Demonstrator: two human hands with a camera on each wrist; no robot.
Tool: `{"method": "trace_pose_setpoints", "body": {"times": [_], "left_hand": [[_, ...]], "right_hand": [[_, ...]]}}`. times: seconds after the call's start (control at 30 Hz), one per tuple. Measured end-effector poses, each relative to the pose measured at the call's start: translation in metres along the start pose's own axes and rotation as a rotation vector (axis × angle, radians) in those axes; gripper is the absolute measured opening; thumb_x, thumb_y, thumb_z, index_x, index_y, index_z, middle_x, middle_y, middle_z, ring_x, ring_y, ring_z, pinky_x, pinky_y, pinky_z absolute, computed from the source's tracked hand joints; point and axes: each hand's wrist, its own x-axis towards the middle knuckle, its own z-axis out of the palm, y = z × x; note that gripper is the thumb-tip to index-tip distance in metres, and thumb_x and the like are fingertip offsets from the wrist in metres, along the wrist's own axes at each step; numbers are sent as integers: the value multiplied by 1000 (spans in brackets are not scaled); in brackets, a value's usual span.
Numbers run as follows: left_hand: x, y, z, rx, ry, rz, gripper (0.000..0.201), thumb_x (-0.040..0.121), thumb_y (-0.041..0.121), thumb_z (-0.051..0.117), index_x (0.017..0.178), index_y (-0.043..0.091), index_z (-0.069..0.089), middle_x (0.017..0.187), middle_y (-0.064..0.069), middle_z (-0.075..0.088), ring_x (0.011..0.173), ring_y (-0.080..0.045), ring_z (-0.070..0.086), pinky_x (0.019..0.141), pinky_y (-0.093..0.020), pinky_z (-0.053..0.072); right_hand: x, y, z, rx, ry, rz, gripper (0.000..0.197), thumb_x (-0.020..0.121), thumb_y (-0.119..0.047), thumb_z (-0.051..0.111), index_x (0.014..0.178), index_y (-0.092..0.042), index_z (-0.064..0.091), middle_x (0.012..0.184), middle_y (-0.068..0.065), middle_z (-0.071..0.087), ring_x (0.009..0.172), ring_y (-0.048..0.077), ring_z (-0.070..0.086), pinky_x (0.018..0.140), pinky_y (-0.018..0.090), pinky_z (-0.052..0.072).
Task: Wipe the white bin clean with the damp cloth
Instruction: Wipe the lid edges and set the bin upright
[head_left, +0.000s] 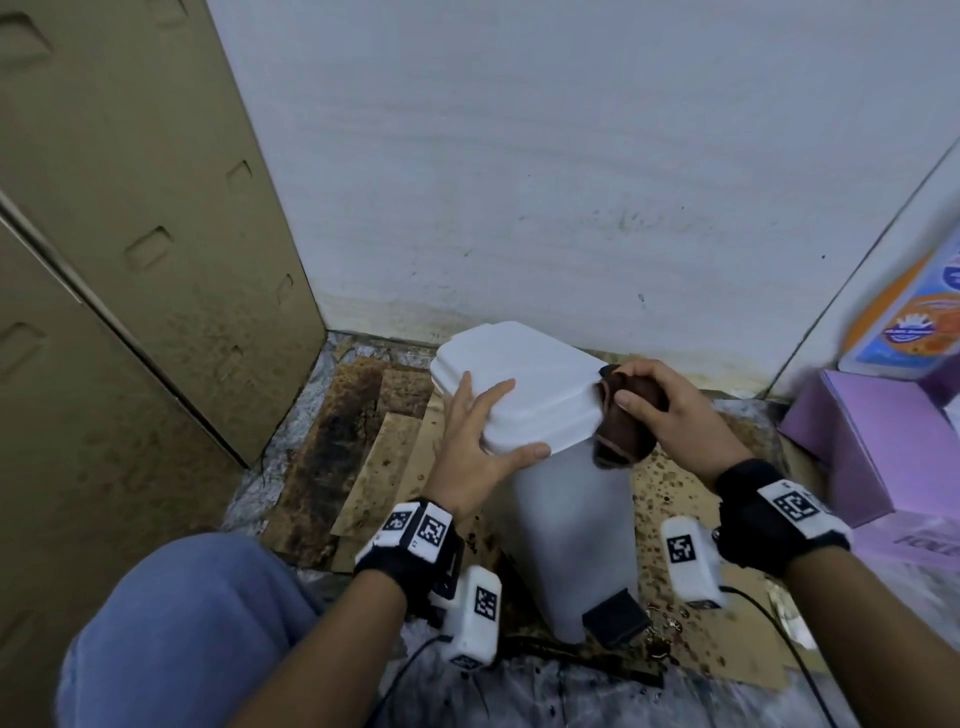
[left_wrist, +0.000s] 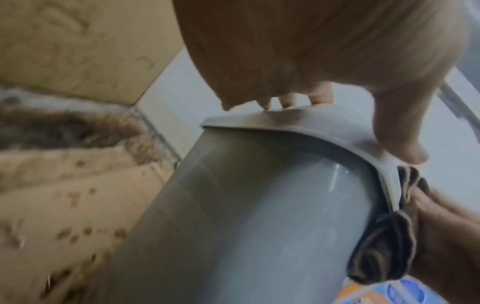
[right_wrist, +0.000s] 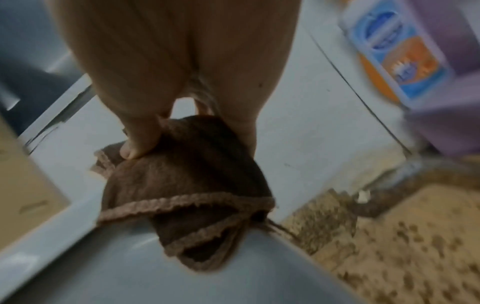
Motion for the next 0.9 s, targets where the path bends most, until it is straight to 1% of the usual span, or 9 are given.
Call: {"method": "trace_pose_setpoints", "body": {"times": [0.13,0.23,0.43,0.47,0.53,0.6,0.73,0.83,0.9], "left_hand": [[-12,9,10,-342,91,-167,102,65,28,90,148,39,32,147,13,30,132,-5,35,102,-24,38],[-12,13,11,-465,76,-218,105,65,18,90,149,35,30,139,12,40,127,-12,44,103,-32,44],[-13,17,9,-509,73,-214,104,60,14,92,146,31,36,131,17,46,125,-14,48,103,-37,48],[-13,16,8,-515,75,-213,107,55,18,93,145,31,38,135,13,46,125,-15,49,103,-39,47],[-11,15,3,-529,73,-208,111,46,25,93,143,32,41,141,8,46,127,-16,50,104,-40,47],[-9,16,-3,-516,36,-184,108,49,21,93,144,32,41,142,7,46,126,-14,51,104,-39,47],[1,15,-9,-463,-56,-104,97,66,-3,84,146,30,39,138,11,48,119,-1,52,98,-27,50],[9,8,-6,-450,-106,-84,99,65,-9,82,146,29,40,139,9,50,121,-5,54,101,-34,49],[15,1,-5,-402,-148,-76,102,62,-4,86,145,33,40,146,10,44,130,-6,48,107,-39,45]], "right_hand": [[-4,1,0,160,5,95,12,91,-21,61,103,-23,59,108,3,62,97,18,59,83,31,49],[-10,4,-3,273,7,145,15,93,-23,58,107,-25,60,113,1,62,101,17,61,80,27,50],[-20,3,16,552,41,229,12,92,-34,55,100,-36,64,115,-8,65,108,10,60,99,35,45],[-20,2,19,571,38,217,17,86,-43,62,101,-35,66,117,-5,66,108,11,61,98,35,45],[-21,5,20,580,32,179,54,64,-64,73,108,-34,67,120,-3,66,113,15,60,97,36,46],[-24,7,20,598,57,146,63,57,-69,75,109,-35,67,120,-4,66,116,16,59,96,36,46],[-30,15,17,585,110,97,51,72,-55,71,115,-29,65,123,-2,64,117,16,58,95,32,49],[-35,24,19,539,176,85,29,88,-19,61,116,-17,64,123,3,63,107,7,61,81,17,51],[-40,33,24,521,202,88,31,86,-18,65,117,-14,64,121,7,64,103,7,62,79,16,51]]}}
